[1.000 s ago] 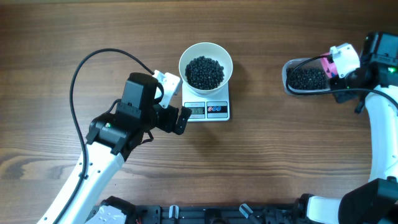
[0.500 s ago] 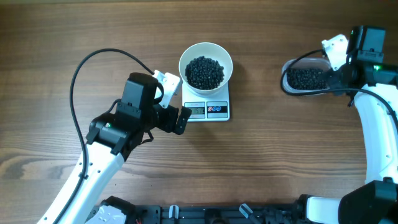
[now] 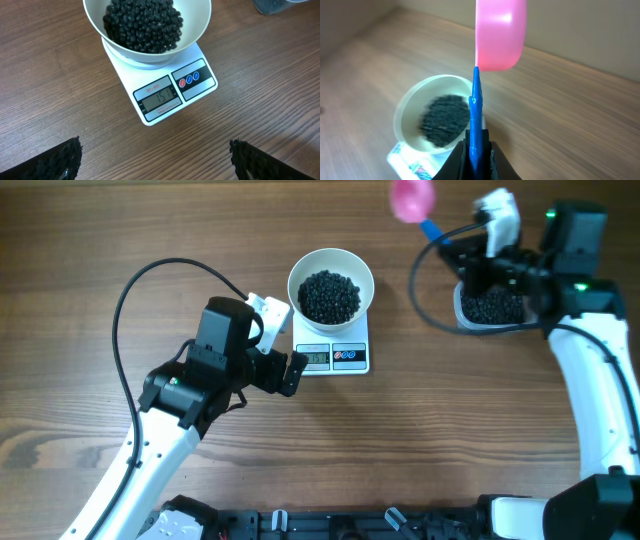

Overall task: Scoop item into bowl and weigh 150g on scale
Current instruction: 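Lift the filled scoop with the right gripper over the white bowl, then tilt the scoop with the right gripper to pour beans into the bowl, then hold the tilted scoop over the bowl, shaking out a few beans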

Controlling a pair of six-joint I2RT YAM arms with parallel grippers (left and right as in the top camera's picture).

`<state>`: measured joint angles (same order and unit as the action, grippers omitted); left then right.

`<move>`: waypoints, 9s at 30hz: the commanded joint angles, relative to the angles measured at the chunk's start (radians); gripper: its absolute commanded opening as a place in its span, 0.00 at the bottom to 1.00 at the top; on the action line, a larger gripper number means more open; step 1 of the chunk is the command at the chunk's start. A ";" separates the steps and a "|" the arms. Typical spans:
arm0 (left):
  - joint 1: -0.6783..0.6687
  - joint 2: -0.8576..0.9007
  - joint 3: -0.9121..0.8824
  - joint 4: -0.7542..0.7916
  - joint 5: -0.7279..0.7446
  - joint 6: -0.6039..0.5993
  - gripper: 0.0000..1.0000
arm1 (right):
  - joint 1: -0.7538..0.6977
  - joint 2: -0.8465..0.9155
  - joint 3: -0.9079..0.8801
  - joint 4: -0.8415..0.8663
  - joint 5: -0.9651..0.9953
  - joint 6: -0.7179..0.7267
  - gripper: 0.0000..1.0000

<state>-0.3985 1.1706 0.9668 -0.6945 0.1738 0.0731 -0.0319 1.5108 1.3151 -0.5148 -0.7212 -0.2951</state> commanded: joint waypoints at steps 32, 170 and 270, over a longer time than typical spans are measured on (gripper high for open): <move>-0.005 0.002 -0.006 0.002 0.015 0.002 1.00 | 0.438 0.183 0.006 -0.052 0.635 -0.201 0.04; -0.005 0.002 -0.006 0.002 0.015 0.001 1.00 | 0.332 0.121 0.006 -0.104 0.206 0.079 0.04; -0.005 0.002 -0.006 0.002 0.015 0.002 1.00 | 0.349 0.121 0.006 -0.126 0.364 -0.148 0.04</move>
<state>-0.3985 1.1706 0.9665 -0.6949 0.1738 0.0731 0.3134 1.6539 1.3151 -0.6464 -0.3725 -0.4503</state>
